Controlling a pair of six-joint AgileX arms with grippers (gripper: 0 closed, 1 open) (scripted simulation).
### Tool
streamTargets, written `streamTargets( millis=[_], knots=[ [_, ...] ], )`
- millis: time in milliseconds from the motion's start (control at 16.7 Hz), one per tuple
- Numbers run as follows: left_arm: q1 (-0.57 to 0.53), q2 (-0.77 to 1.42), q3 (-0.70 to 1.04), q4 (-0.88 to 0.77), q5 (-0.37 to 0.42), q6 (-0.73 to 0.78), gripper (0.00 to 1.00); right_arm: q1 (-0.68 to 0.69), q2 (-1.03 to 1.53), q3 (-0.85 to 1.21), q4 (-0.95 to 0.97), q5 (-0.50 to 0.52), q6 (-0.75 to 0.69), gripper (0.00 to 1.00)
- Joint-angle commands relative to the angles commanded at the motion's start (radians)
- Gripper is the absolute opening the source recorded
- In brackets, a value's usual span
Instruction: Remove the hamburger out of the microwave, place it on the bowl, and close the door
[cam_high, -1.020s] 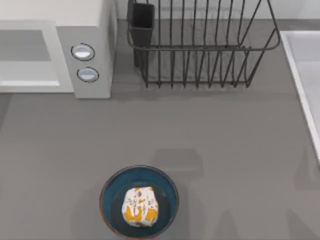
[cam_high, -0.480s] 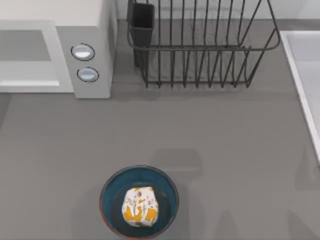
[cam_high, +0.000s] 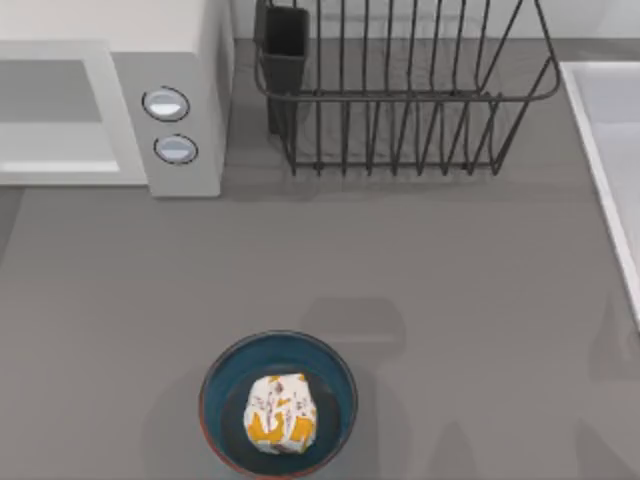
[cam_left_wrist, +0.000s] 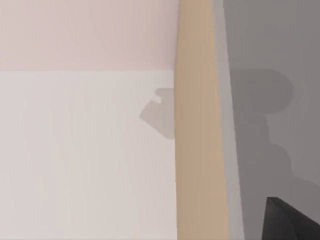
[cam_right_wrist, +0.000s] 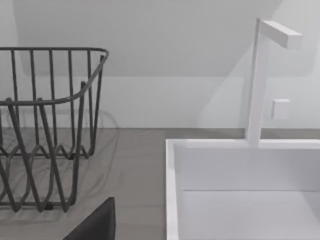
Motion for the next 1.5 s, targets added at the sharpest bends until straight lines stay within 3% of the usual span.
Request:
streamTargets(
  millis=[240,720,1140,1500],
  knots=[
    [-0.026,-0.044,-0.039,0.019,-0.010,-0.024,0.00,0.000,0.000,0.000,0.000,0.000,0.000,1.00],
    [-0.169,-0.303,-0.371,0.176,-0.080,-0.183,0.00,0.000,0.000,0.000,0.000,0.000,0.000,1.00],
    [-0.187,-0.329,-0.401,0.189,-0.092,-0.207,0.00,0.000,0.000,0.000,0.000,0.000,0.000,1.00],
    [-0.423,-0.574,-0.613,0.266,-0.222,-0.426,0.00,0.000,0.000,0.000,0.000,0.000,0.000,1.00]
  ],
)
